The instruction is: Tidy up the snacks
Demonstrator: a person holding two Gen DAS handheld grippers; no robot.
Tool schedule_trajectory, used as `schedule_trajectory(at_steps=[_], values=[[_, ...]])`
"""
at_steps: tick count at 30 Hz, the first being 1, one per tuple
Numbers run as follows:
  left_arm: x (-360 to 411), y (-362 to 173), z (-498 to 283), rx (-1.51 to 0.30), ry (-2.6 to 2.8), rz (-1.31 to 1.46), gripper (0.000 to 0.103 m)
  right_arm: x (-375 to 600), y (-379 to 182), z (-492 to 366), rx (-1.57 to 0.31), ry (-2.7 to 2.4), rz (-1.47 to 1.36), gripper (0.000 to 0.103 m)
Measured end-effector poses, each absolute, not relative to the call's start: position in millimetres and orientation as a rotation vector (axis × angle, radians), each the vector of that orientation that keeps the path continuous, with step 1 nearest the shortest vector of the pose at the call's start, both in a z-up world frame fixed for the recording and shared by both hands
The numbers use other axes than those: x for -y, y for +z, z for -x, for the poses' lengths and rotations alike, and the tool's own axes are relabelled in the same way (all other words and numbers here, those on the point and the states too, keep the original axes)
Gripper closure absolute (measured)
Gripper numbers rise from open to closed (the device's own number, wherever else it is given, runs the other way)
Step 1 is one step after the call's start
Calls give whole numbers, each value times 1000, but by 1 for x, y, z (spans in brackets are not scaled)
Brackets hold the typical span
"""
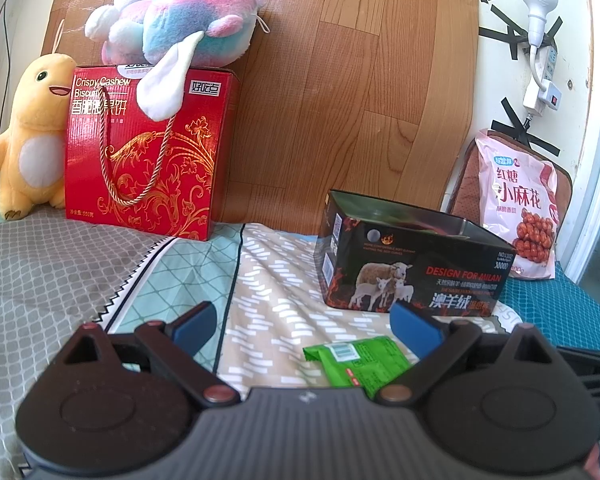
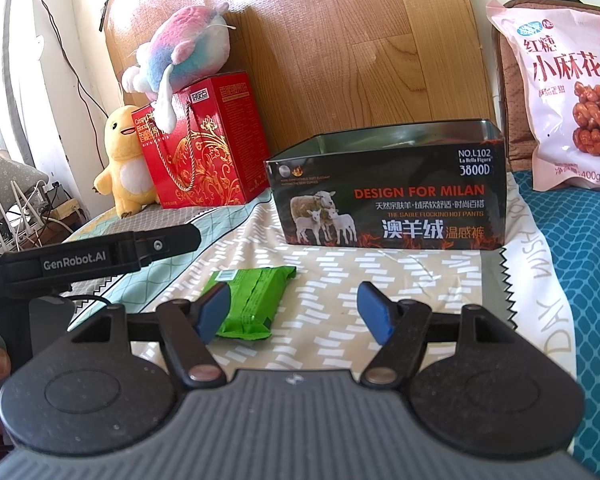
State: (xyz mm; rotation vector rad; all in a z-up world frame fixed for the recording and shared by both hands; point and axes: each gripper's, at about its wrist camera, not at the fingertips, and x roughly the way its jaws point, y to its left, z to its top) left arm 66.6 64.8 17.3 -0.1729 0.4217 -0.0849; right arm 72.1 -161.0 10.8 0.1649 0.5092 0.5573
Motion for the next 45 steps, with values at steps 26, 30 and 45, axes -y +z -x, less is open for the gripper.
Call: schedule_trajectory(at_steps=[26, 30, 45], values=[[-99, 20, -78, -499, -158, 385, 8, 150, 10, -71, -544, 625, -94, 25], [-98, 27, -83, -536, -238, 423, 14, 140, 9, -78, -605, 669, -44, 25], [-45, 19, -99, -731, -273, 323, 43, 99, 9, -81, -577, 712, 154, 56]])
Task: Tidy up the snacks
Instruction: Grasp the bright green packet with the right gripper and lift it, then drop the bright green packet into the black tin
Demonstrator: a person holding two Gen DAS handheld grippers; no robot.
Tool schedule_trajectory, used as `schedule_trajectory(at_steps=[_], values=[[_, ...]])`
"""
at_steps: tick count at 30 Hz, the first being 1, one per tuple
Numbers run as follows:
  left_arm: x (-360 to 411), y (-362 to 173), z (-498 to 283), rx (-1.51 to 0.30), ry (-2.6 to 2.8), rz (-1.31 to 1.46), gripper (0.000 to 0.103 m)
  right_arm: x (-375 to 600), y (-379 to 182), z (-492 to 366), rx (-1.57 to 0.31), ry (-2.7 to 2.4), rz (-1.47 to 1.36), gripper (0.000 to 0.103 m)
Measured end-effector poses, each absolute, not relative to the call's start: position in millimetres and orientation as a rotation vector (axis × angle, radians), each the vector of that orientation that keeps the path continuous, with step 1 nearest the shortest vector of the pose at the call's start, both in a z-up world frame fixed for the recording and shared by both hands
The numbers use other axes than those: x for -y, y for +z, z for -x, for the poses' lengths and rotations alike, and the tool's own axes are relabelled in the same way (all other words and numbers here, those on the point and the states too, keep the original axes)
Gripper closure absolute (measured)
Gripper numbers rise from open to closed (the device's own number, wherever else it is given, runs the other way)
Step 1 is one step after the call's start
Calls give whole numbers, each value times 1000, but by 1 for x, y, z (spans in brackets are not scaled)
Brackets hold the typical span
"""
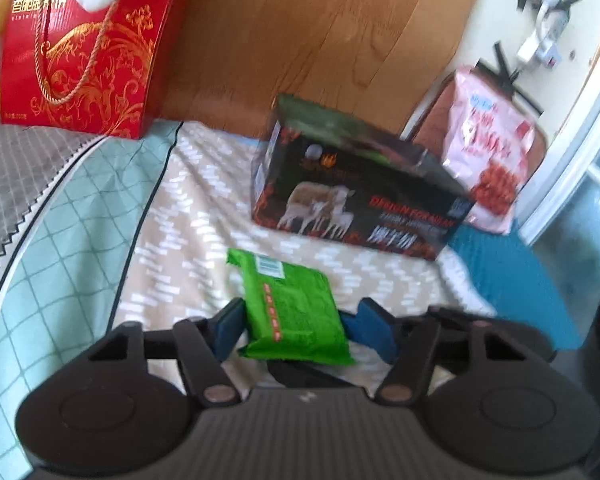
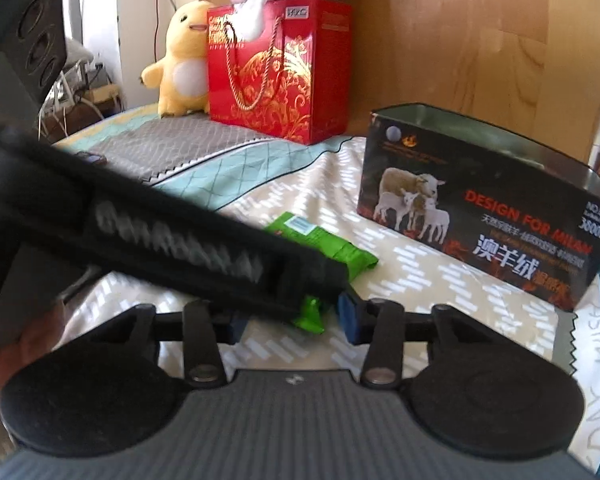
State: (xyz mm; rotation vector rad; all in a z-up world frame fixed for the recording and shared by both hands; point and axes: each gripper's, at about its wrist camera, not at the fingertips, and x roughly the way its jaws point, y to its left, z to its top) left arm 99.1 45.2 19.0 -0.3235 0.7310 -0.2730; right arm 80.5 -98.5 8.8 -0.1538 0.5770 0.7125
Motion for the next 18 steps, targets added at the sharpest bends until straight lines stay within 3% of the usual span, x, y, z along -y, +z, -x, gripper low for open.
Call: schedule_trajectory(at_steps=[10, 18], values=[[-22, 92, -133, -501, -374, 228, 43, 129, 57, -102, -333, 592, 68, 60], [-1, 72, -217, -541, -301, 159, 39, 126, 49, -170, -372, 481, 85, 53]])
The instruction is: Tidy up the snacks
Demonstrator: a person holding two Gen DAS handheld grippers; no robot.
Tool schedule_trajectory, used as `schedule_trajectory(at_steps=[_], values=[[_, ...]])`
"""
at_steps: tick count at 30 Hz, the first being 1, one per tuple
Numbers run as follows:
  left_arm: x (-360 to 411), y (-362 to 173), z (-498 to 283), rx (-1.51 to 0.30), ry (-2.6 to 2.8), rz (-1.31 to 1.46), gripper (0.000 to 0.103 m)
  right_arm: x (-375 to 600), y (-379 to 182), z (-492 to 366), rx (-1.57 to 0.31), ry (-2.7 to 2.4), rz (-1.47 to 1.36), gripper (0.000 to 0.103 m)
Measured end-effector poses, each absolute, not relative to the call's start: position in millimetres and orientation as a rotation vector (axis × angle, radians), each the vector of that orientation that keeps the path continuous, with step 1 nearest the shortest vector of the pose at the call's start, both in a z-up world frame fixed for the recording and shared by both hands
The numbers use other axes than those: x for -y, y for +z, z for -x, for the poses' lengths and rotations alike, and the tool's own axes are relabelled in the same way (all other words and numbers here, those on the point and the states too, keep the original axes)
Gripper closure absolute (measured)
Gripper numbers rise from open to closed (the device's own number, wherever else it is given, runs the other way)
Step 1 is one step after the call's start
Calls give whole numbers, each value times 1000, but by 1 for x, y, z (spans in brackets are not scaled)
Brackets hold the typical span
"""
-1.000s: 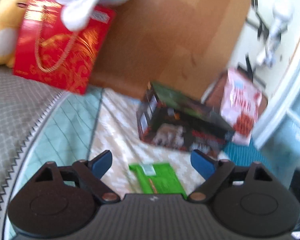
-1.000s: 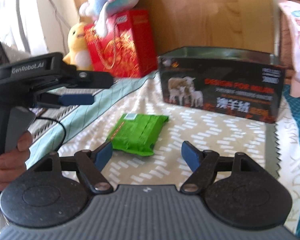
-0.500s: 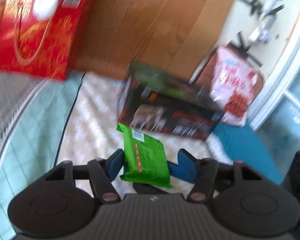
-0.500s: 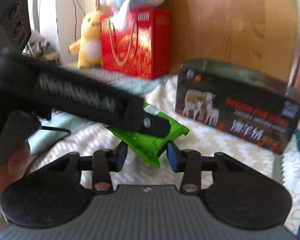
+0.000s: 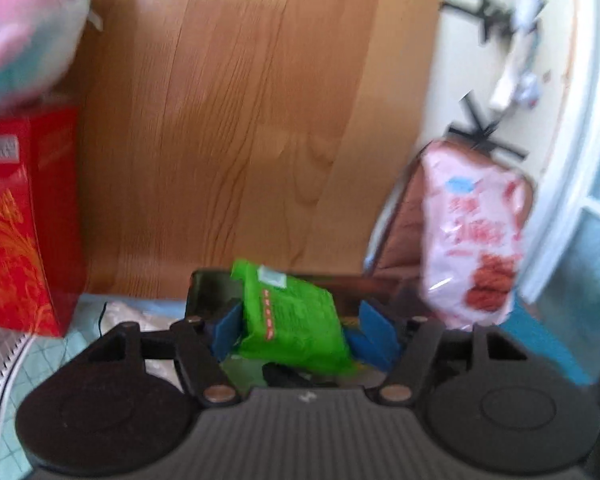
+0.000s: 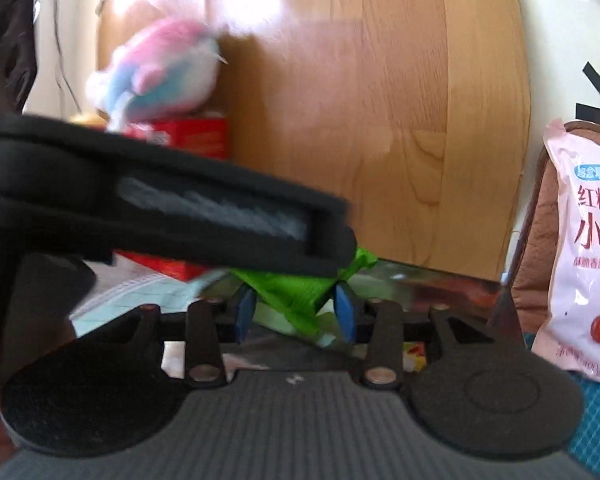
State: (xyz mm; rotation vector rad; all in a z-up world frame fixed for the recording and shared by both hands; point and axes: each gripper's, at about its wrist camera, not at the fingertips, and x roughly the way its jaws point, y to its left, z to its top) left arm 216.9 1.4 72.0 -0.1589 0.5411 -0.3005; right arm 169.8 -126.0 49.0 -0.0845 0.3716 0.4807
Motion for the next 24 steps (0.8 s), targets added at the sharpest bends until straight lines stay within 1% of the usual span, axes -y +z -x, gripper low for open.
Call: schedule_trajectory(at_steps=[3, 7, 14, 21, 24], values=[[-5, 65, -207, -533, -323, 193, 39, 138, 49, -161, -351, 482, 31, 48], [-15, 70, -170, -467, -311, 215, 38, 156, 48, -127, -332, 469, -6, 48], [-22, 59, -110, -484, -276, 246, 36, 181, 33, -86, -440, 445, -120, 48], [6, 40, -82, -547, -203, 143, 34, 206, 17, -57, -507, 342, -223, 47], [18, 33, -71, -545, -170, 86, 34, 212, 9, -52, -535, 320, -252, 47]])
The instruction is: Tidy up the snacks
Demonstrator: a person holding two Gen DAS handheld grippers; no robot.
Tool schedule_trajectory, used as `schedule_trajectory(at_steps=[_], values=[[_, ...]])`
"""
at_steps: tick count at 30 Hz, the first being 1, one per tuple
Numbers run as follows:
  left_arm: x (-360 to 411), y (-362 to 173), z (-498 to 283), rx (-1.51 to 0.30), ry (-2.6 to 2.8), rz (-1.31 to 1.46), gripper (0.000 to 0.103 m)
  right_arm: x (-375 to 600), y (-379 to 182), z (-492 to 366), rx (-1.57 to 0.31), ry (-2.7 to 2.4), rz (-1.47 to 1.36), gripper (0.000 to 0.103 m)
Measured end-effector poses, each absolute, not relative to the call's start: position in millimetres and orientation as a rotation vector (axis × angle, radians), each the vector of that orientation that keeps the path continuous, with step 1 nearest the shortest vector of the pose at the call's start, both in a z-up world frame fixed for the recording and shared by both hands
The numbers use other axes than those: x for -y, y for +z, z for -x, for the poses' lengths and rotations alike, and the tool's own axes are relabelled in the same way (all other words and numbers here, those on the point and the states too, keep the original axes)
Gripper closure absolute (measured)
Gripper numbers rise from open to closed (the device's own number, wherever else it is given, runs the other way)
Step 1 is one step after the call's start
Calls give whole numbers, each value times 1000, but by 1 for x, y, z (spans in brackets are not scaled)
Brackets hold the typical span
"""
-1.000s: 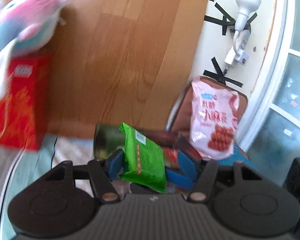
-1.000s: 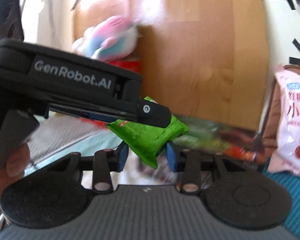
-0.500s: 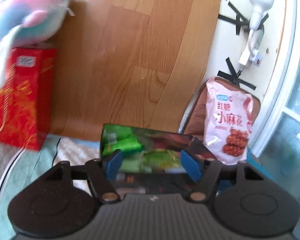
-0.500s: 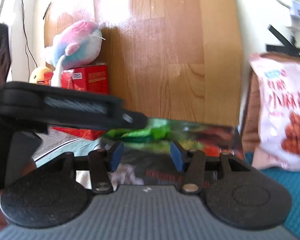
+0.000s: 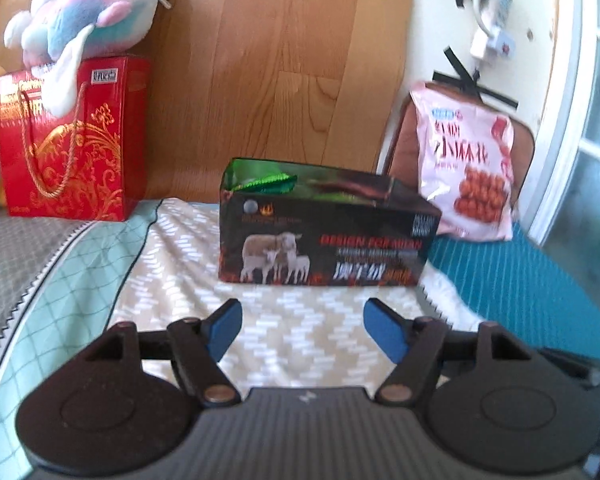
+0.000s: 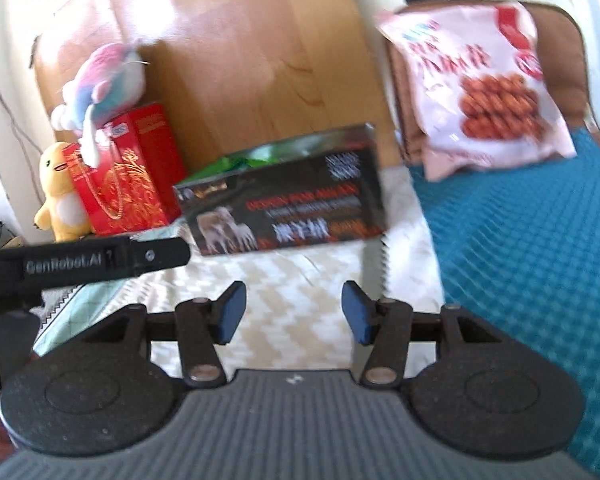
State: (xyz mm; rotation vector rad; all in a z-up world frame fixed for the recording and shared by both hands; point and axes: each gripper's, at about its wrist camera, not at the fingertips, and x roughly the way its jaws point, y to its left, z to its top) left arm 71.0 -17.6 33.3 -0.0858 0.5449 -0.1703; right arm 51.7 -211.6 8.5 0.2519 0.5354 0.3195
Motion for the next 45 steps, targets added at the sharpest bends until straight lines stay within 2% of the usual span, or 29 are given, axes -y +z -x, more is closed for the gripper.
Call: schedule_trajectory(at_steps=[3, 4, 8, 14, 40, 45], values=[[24, 26, -62, -551, -149, 49, 33, 212, 4, -48, -538, 321, -261, 47], [25, 24, -59, -555, -146, 47, 33, 213, 5, -46, -518, 321, -264, 43], [24, 18, -56, -560, -110, 33, 25, 213, 4, -44, -506, 320, -259, 42], [24, 11, -57, -571, -91, 23, 22, 211, 5, -42, -487, 324, -241, 39], [19, 8, -57, -574, -94, 56, 21, 208, 6, -41, -474, 325, -217, 32], [19, 8, -57, -569, -90, 57, 18, 209, 6, -40, -470, 319, -222, 30]])
